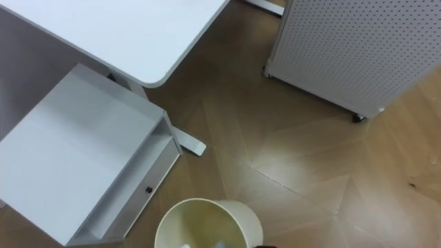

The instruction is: Pick garbage

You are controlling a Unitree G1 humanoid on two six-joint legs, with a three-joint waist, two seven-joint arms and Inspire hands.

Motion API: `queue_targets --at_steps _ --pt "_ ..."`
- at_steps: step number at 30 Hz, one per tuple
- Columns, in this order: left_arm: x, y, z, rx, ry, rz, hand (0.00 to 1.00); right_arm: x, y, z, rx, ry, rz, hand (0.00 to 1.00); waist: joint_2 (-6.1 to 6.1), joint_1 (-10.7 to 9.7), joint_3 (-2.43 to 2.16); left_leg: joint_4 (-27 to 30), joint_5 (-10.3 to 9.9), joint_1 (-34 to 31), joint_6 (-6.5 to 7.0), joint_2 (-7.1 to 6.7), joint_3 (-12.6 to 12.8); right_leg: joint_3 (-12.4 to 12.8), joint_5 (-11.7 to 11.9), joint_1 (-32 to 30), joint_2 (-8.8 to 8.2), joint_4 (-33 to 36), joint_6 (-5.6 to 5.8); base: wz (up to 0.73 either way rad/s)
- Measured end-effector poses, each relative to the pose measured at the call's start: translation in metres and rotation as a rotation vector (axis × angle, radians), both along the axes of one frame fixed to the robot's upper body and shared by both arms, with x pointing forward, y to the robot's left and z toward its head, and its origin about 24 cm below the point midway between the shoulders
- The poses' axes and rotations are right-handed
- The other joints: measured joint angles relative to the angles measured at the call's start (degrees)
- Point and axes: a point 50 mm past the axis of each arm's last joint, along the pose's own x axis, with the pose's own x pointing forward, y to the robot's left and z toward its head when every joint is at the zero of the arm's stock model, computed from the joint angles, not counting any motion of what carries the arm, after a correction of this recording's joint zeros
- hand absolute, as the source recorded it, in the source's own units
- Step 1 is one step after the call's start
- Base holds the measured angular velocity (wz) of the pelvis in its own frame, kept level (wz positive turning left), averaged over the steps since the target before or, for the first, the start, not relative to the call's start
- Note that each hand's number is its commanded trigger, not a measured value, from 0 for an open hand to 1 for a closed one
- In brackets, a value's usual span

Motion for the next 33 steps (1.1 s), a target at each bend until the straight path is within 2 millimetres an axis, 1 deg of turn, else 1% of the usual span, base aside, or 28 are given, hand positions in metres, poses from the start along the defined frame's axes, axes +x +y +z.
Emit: queue_targets --at_steps 9,14,18,23,25,29,30,31,33 --pt "-0.003 0.002 -0.002 0.0 0.044 -0.028 0.0 0.0 -0.002 0.0 0.006 -0.001 -0.01 1.0 0.07 0.2 0.05 -0.7 0.0 0.0 -0.01 0.01 0.0 -0.2 0.1 0.1 0.11 -0.8 -0.04 0.0" --pt "0.003 0.005 0.001 0.004 0.029 -0.022 0.0 0.0 -0.003 0.0 0.0 -0.002 -0.008 1.0 0.16 0.5 0.06 -0.8 0.0 0.1 -0.01 -0.04 -0.1 -0.1 0.0 0.2 0.03 -0.8 -0.01 0.0" --pt "0.007 0.012 0.002 0.016 0.012 -0.003 0.0 -0.004 -0.009 -0.001 -0.013 0.01 -0.016 1.0 0.35 1.7 0.11 -1.2 0.0 3.0 -0.02 -0.14 0.3 0.0 -0.1 2.6 0.05 -0.8 0.19 -0.02" --pt "0.013 0.018 0.007 0.016 -0.029 0.024 0.0 -0.006 -0.018 -0.002 -0.032 0.017 -0.039 1.0 1.17 1.7 0.07 -2.5 -0.2 6.8 -0.08 -0.19 0.5 0.0 -0.3 6.5 0.1 -1.9 0.37 -0.01" --pt "0.017 0.02 0.011 -0.005 -0.057 0.051 0.0 -0.013 -0.027 -0.005 -0.045 0.038 -0.067 1.0 1.88 1.9 -0.09 -3.2 -0.3 9.0 -0.04 -0.27 0.7 -0.1 -0.2 8.6 0.14 -2.7 0.61 -0.06" --pt "0.026 0.022 0.025 -0.045 -0.149 0.094 0.0 -0.024 -0.035 -0.009 -0.046 0.064 -0.109 1.0 2.52 1.8 -0.43 -4.6 -0.2 11.9 -0.03 -0.59 1.2 0.0 -0.3 10.8 0.05 -3.1 0.79 -0.07" --pt "0.028 0.022 0.029 -0.064 -0.174 0.108 0.0 -0.029 -0.039 -0.01 -0.048 0.074 -0.128 1.0 3.05 1.8 -0.78 -5.1 -0.2 13.0 -0.03 -0.67 1.3 0.0 -0.4 11.8 0.1 -3.5 0.88 -0.04" --pt "0.03 0.022 0.033 -0.08 -0.201 0.123 0.0 -0.034 -0.043 -0.012 -0.053 0.085 -0.14 1.0 3.45 1.8 -1.03 -5.9 -0.2 14.4 -0.02 -0.94 1.3 0.1 -0.5 13.0 0.03 -3.7 1.13 0.0" --pt "0.032 0.022 0.04 -0.1 -0.245 0.137 0.0 -0.04 -0.047 -0.013 -0.05 0.093 -0.167 1.0 3.79 1.7 -1.23 -6.9 -0.2 16.7 -0.02 -1.32 1.3 0.2 -0.8 14.8 -0.11 -3.7 1.46 0.0"
